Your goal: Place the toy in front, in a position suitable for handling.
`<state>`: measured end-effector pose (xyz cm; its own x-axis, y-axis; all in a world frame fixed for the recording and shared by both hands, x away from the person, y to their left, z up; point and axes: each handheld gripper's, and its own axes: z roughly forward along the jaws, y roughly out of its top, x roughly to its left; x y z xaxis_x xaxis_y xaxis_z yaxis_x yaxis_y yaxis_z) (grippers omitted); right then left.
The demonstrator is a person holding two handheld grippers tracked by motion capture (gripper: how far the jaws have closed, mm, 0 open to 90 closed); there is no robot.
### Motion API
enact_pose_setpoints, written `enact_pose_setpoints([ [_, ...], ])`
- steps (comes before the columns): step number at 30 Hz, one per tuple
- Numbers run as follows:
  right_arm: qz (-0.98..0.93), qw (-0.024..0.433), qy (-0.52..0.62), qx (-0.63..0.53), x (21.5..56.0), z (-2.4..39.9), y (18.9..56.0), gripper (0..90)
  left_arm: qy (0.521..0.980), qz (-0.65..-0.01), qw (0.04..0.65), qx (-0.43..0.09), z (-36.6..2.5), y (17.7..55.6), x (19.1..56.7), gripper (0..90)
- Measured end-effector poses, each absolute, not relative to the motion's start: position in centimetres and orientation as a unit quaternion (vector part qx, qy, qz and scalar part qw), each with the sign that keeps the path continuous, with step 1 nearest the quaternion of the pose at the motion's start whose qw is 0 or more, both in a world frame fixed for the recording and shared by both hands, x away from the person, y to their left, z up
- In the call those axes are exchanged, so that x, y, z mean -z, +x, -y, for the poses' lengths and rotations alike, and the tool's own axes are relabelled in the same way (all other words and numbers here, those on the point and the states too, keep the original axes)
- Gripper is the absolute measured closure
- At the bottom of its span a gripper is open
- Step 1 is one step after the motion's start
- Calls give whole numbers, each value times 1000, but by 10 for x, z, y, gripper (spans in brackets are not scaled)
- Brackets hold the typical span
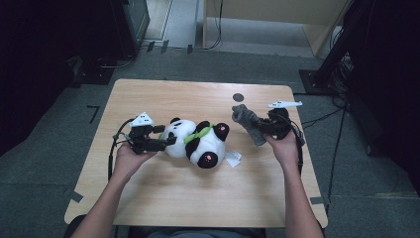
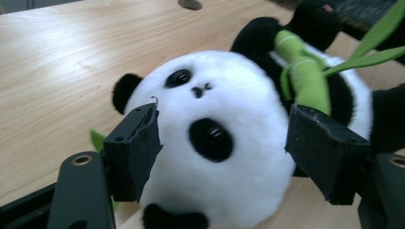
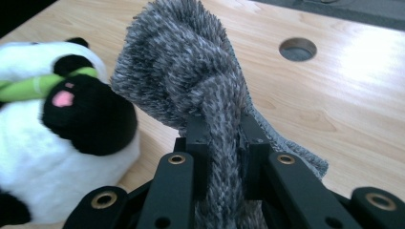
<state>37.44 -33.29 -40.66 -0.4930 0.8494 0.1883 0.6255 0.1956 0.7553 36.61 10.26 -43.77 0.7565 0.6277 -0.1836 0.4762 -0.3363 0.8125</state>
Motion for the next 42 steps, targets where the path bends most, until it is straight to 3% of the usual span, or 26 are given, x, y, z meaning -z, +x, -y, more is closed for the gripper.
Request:
enact_pose_setpoints([
  [12, -777, 131, 447, -422, 377, 302, 365, 798, 838, -299, 451, -72, -106, 388, 450, 311],
  [23, -792, 126, 408, -437, 357, 269, 358, 798, 813, -304, 493, -63, -106, 383, 466, 296],
  [29, -796, 114, 400, -439, 360, 258, 358, 798, 807, -325, 489, -58, -103, 388, 471, 190],
  [34, -803, 100, 396, -435, 365, 249, 360, 798, 803, -330, 496, -23, -104, 392, 477, 174],
  [39, -811, 81, 396, -422, 378, 237, 364, 803, 807, -326, 492, -17, -101, 388, 474, 296],
  [42, -812, 76, 397, -420, 383, 235, 367, 805, 810, -330, 485, -18, -99, 385, 472, 319],
])
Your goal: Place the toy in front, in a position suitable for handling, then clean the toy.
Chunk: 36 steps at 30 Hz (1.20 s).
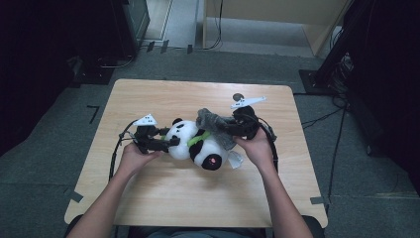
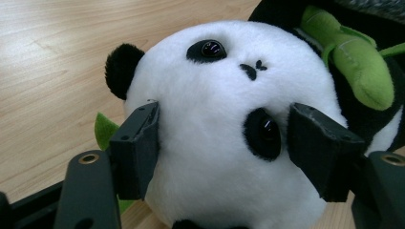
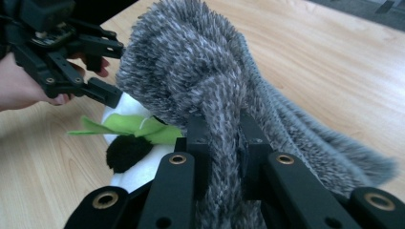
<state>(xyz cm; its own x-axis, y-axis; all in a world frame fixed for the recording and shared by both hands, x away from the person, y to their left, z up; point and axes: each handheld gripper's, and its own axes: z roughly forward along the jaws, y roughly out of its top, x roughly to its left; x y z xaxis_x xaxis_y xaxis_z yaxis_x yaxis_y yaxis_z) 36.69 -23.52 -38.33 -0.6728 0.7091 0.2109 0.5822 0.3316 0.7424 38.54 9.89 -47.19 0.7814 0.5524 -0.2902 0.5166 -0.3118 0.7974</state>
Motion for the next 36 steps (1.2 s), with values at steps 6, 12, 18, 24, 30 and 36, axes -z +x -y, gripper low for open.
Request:
enact_pose_setpoints([
  [6, -810, 73, 401, -422, 396, 235, 374, 809, 807, -342, 479, -44, -92, 372, 470, 343],
  [12, -810, 83, 400, -421, 404, 235, 382, 814, 798, -362, 479, -47, -87, 359, 470, 339],
  [18, -813, 93, 393, -419, 407, 233, 392, 814, 791, -376, 481, -42, -84, 352, 469, 289],
  [24, -816, 90, 393, -415, 406, 228, 394, 815, 798, -367, 474, -55, -78, 346, 471, 185],
  [30, -819, 97, 384, -415, 399, 219, 393, 815, 798, -370, 470, -76, -74, 343, 474, 223],
  [36, -817, 91, 368, -435, 387, 207, 394, 814, 805, -371, 455, -85, -73, 339, 471, 350],
])
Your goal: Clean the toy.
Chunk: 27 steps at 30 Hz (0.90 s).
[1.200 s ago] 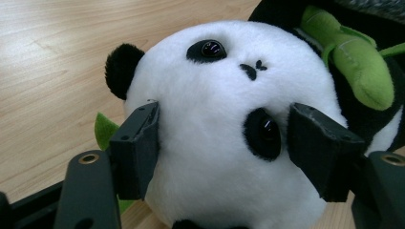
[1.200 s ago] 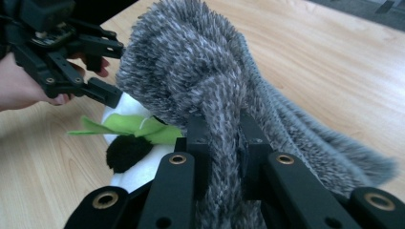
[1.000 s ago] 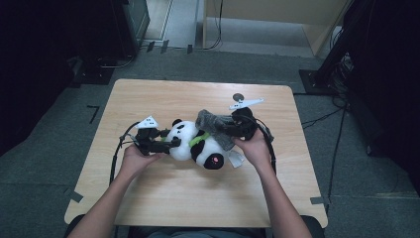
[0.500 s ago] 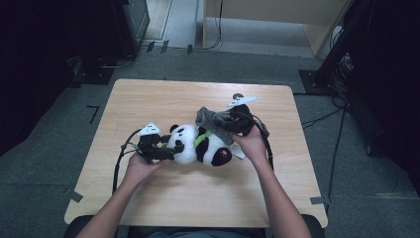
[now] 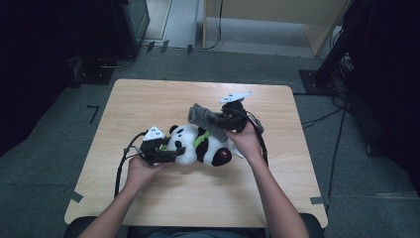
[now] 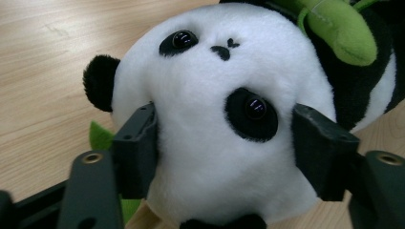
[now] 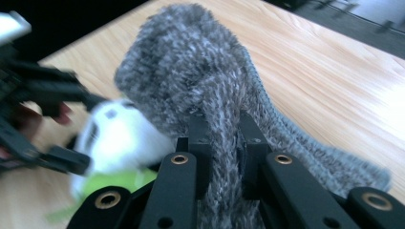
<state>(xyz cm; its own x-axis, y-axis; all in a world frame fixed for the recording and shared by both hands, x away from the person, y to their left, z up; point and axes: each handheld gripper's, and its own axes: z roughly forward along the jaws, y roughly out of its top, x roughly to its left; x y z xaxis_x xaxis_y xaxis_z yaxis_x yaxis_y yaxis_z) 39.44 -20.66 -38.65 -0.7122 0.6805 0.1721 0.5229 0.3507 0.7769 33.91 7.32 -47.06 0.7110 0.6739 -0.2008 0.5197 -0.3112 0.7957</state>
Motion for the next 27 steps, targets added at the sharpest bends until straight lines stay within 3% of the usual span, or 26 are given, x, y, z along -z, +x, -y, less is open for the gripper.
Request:
enact_pose_setpoints([
  [6, -838, 77, 341, -420, 384, 168, 403, 814, 807, -373, 447, -95, -71, 337, 468, 416],
  [19, -865, 17, 325, -381, 402, 123, 417, 788, 796, -381, 460, -101, -72, 335, 472, 389],
  [27, -871, 45, 344, -348, 412, 133, 428, 802, 801, -384, 449, -97, -71, 337, 470, 409],
])
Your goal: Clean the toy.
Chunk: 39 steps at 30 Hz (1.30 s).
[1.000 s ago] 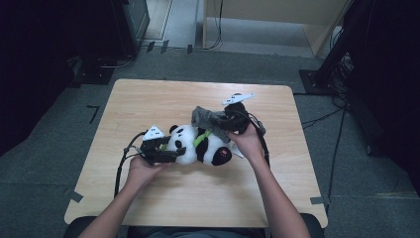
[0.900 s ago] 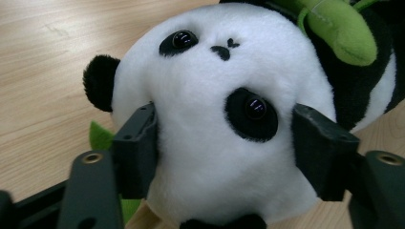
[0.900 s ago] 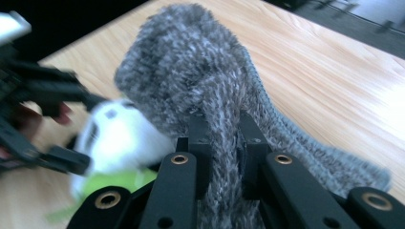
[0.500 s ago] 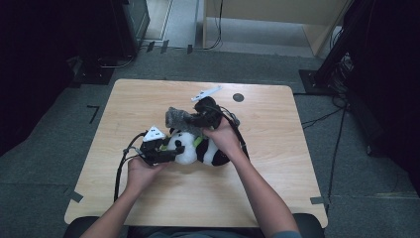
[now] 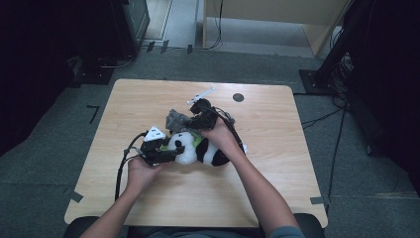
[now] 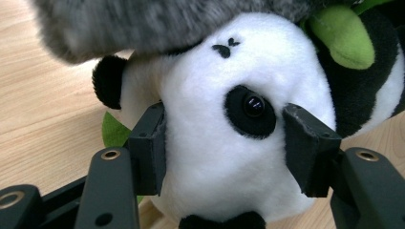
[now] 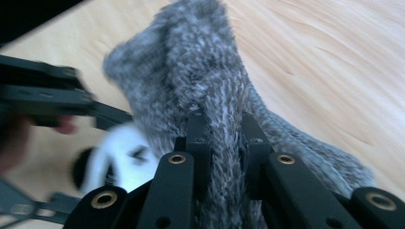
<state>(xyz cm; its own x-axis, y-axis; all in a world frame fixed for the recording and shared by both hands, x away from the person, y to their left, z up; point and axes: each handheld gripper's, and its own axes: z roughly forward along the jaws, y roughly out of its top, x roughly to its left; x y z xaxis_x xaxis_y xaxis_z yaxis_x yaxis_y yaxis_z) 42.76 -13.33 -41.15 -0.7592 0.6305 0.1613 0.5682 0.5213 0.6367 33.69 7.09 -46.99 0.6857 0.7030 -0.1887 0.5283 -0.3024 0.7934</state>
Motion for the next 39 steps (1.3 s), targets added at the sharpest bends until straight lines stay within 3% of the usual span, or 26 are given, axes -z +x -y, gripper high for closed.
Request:
enact_pose_setpoints([
  [7, -860, 32, 383, -335, 418, 155, 440, 802, 800, -386, 451, -91, -72, 339, 470, 413],
  [20, -847, 89, 403, -336, 414, 172, 447, 809, 799, -386, 452, -92, -72, 339, 470, 412],
  [27, -837, 121, 414, -338, 395, 188, 448, 812, 798, -383, 456, -95, -72, 339, 472, 408],
  [39, -840, 102, 357, -396, 364, 155, 428, 812, 795, -385, 459, -94, -73, 339, 472, 406],
])
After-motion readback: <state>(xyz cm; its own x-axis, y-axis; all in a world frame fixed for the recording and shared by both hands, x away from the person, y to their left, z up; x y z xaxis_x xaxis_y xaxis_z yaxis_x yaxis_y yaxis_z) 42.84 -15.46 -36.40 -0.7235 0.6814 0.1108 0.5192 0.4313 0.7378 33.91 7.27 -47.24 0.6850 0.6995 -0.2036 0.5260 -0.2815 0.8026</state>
